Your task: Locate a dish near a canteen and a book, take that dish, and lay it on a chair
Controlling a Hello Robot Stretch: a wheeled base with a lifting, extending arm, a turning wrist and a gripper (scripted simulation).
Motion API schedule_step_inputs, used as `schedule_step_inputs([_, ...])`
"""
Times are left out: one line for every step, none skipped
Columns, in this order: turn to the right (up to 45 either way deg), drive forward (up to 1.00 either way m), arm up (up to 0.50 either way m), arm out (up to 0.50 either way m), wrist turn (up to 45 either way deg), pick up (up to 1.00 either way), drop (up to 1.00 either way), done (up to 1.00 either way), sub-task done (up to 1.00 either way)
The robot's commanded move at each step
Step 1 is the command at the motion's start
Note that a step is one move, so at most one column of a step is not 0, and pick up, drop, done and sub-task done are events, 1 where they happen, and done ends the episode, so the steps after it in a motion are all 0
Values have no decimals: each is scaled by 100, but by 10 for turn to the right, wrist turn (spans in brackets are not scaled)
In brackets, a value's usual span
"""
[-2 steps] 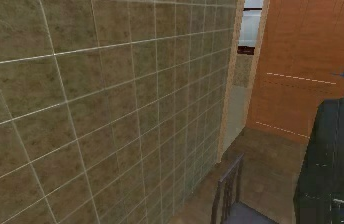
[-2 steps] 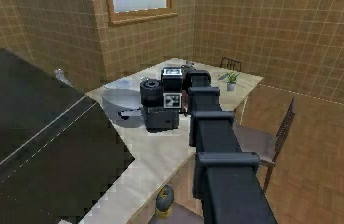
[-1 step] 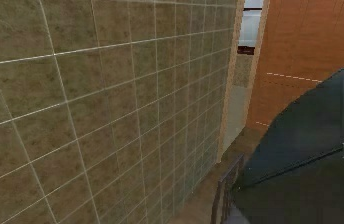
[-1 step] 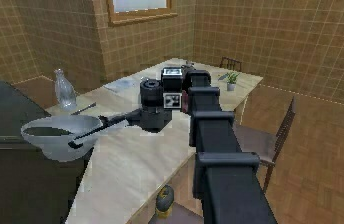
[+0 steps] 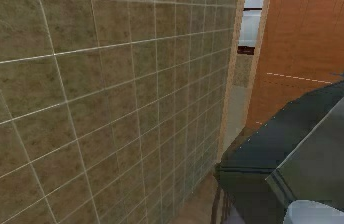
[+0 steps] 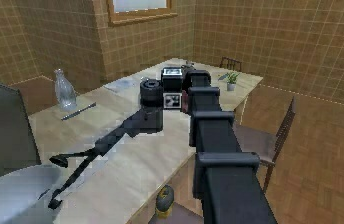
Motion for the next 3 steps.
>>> schedule_step_inputs([0,0,0,0,-210,0,0,0,0])
schedule_step_inputs([0,0,0,-22,0,0,0,0,0])
schedule_step_inputs([30,0,0,0,0,0,0,0,0])
